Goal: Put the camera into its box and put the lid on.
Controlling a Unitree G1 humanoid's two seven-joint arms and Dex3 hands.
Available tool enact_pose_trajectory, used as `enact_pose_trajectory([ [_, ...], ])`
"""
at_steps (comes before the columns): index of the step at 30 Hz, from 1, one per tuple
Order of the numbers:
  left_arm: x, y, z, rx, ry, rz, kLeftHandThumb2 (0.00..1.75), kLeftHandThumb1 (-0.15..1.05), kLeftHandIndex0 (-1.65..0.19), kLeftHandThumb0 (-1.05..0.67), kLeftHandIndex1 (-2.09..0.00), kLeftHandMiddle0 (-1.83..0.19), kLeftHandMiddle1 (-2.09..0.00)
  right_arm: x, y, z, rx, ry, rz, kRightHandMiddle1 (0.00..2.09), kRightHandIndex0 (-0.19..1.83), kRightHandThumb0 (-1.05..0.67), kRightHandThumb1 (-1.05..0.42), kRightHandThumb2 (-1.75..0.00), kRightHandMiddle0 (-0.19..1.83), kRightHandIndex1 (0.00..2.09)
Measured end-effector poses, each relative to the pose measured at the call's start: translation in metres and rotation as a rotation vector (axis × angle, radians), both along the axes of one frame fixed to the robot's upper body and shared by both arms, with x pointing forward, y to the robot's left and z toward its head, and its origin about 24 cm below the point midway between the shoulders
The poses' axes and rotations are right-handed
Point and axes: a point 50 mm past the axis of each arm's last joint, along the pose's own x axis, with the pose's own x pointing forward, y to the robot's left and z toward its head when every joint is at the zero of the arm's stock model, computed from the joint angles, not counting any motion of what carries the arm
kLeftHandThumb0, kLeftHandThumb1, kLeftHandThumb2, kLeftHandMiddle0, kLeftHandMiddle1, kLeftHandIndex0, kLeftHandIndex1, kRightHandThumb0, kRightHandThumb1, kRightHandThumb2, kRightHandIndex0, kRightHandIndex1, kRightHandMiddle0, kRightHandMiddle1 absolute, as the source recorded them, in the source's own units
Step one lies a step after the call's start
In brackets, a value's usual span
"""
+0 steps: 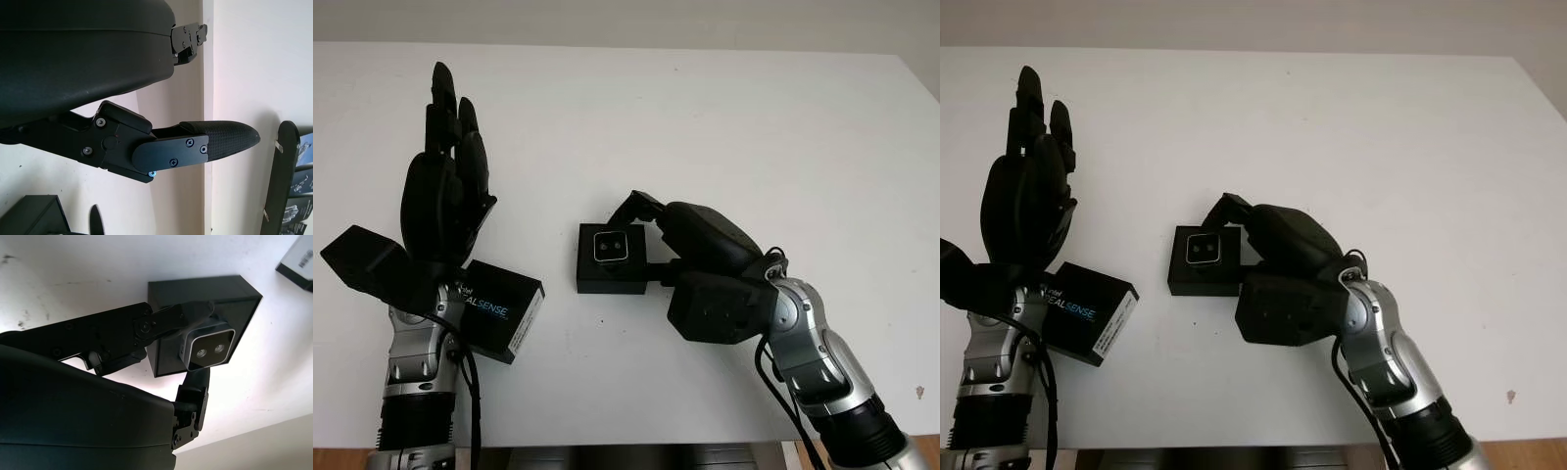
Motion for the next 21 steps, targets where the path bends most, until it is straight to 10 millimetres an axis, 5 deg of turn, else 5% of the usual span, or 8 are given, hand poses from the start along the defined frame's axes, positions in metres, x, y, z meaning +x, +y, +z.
enact_pose_trajectory([
  [12, 0.0, 0.0, 0.0, -0.001, 0.0, -0.002, 0.57, 1.05, 0.19, -0.78, 0.0, 0.19, 0.0, -0.003, -0.002, 0.003, -0.017, -0.061, 0.002, 0.27, -0.01, -0.59, -0.99, -0.05, 0.12, 0.05],
  [21, 0.0, 0.0, 0.0, 0.002, -0.003, -0.008, 0.58, 1.05, 0.19, -0.77, 0.0, 0.19, 0.0, -0.001, -0.011, 0.02, 0.117, -0.242, -0.08, 0.36, 0.18, -0.57, -1.03, -0.06, 0.28, 0.13],
])
